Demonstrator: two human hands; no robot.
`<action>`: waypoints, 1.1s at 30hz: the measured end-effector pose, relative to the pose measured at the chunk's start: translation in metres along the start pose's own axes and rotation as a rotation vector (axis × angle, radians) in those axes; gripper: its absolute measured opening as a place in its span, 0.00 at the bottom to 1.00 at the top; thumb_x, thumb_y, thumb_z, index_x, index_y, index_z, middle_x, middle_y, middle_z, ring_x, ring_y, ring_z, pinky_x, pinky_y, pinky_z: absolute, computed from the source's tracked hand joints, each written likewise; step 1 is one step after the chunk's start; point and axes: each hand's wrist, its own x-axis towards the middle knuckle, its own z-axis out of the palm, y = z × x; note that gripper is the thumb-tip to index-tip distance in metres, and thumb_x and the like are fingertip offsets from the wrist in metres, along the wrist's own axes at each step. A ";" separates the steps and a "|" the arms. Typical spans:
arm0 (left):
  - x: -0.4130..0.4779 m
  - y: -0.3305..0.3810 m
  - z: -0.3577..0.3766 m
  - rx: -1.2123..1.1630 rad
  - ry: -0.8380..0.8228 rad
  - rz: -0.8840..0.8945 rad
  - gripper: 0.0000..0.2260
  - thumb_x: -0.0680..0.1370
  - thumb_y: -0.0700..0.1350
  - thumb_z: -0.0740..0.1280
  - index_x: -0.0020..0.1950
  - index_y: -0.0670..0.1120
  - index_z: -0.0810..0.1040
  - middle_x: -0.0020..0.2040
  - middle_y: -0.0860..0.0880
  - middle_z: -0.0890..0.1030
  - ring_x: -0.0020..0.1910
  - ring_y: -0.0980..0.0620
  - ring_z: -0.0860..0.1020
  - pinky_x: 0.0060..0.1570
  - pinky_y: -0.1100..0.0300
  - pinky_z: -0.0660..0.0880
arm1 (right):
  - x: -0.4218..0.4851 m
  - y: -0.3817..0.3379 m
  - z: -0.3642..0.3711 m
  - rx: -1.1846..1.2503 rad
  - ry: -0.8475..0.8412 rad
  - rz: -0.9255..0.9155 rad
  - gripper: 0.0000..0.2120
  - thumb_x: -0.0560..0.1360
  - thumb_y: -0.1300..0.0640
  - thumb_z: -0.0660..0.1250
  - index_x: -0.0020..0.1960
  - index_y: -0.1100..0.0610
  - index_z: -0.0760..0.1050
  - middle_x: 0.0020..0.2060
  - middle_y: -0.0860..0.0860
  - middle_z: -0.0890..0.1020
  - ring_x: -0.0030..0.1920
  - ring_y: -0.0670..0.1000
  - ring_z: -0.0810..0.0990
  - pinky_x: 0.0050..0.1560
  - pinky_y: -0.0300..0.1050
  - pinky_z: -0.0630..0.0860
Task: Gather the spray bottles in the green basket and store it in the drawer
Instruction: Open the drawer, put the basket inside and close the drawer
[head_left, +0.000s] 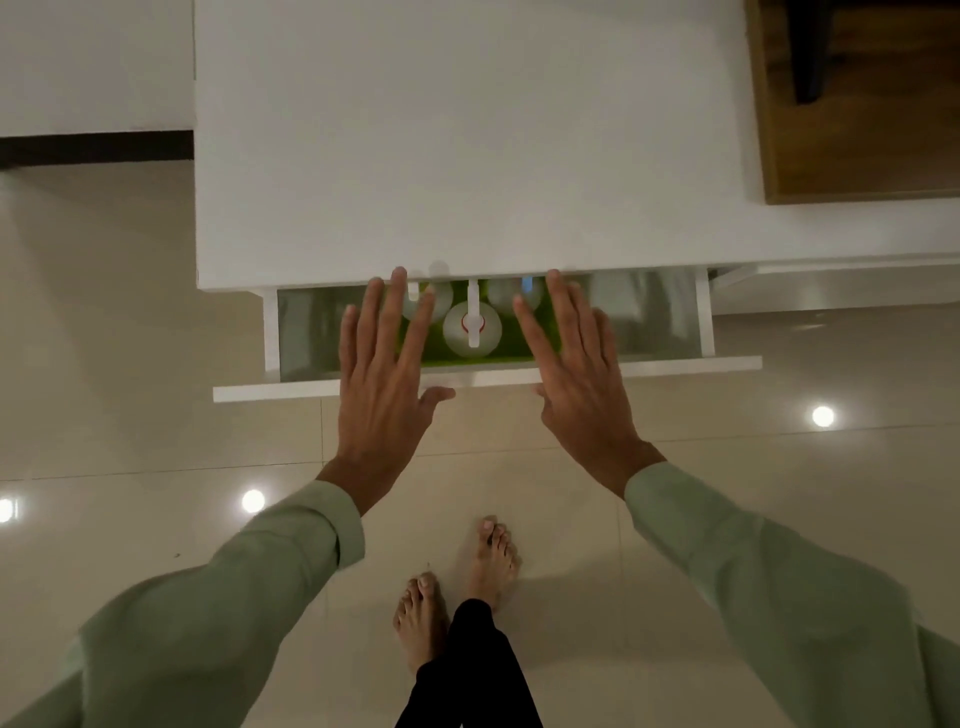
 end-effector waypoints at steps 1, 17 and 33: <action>0.010 -0.002 -0.001 0.015 -0.003 0.018 0.50 0.67 0.59 0.74 0.80 0.50 0.48 0.81 0.42 0.48 0.80 0.42 0.46 0.77 0.42 0.48 | 0.009 0.002 -0.001 -0.014 0.009 -0.008 0.56 0.67 0.72 0.73 0.82 0.51 0.43 0.82 0.60 0.44 0.82 0.62 0.44 0.79 0.62 0.50; 0.089 -0.004 0.004 0.058 0.178 0.004 0.14 0.69 0.45 0.74 0.52 0.46 0.76 0.51 0.47 0.77 0.52 0.43 0.74 0.51 0.50 0.71 | 0.089 0.021 -0.002 -0.203 0.148 -0.055 0.30 0.71 0.68 0.69 0.70 0.52 0.67 0.66 0.56 0.73 0.62 0.58 0.72 0.58 0.56 0.66; 0.096 0.000 -0.057 -0.064 -0.219 -0.025 0.21 0.73 0.45 0.73 0.65 0.47 0.76 0.65 0.47 0.78 0.62 0.43 0.76 0.58 0.49 0.72 | 0.082 -0.009 -0.051 0.013 -0.182 0.081 0.30 0.73 0.57 0.69 0.73 0.53 0.64 0.72 0.56 0.67 0.70 0.59 0.66 0.68 0.56 0.66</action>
